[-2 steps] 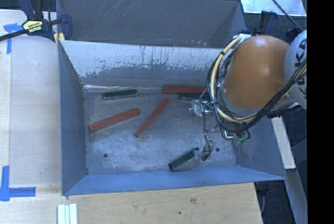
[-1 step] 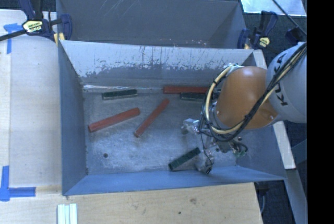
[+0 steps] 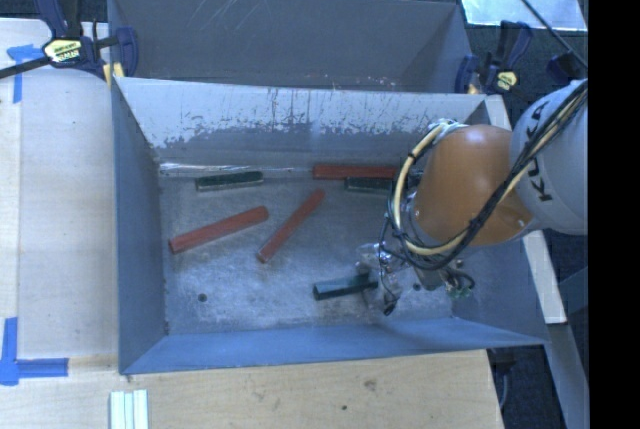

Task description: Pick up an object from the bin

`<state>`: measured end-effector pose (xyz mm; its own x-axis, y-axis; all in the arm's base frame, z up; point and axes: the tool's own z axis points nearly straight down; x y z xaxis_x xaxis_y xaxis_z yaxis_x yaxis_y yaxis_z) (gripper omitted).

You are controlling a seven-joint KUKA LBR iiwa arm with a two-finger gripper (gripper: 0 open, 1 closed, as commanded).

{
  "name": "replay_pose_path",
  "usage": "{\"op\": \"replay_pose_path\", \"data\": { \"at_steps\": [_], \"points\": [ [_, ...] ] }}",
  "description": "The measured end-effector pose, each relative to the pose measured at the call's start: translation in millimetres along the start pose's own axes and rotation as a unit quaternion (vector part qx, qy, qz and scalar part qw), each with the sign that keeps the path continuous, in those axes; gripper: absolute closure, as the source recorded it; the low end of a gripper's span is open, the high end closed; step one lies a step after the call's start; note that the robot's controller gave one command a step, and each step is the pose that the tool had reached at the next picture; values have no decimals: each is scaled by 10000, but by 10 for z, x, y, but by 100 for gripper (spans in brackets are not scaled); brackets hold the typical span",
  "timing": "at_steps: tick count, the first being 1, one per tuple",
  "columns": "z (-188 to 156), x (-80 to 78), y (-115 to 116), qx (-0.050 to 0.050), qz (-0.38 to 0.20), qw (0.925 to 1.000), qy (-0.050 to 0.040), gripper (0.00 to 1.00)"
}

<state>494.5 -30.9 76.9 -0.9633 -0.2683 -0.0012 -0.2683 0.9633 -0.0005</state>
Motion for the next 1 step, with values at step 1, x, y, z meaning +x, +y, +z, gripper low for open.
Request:
{"op": "replay_pose_path", "data": {
  "at_steps": [1],
  "points": [
    [-1385, -420, 181, 14, -368, 9993, -52, 100]
  ]
}}
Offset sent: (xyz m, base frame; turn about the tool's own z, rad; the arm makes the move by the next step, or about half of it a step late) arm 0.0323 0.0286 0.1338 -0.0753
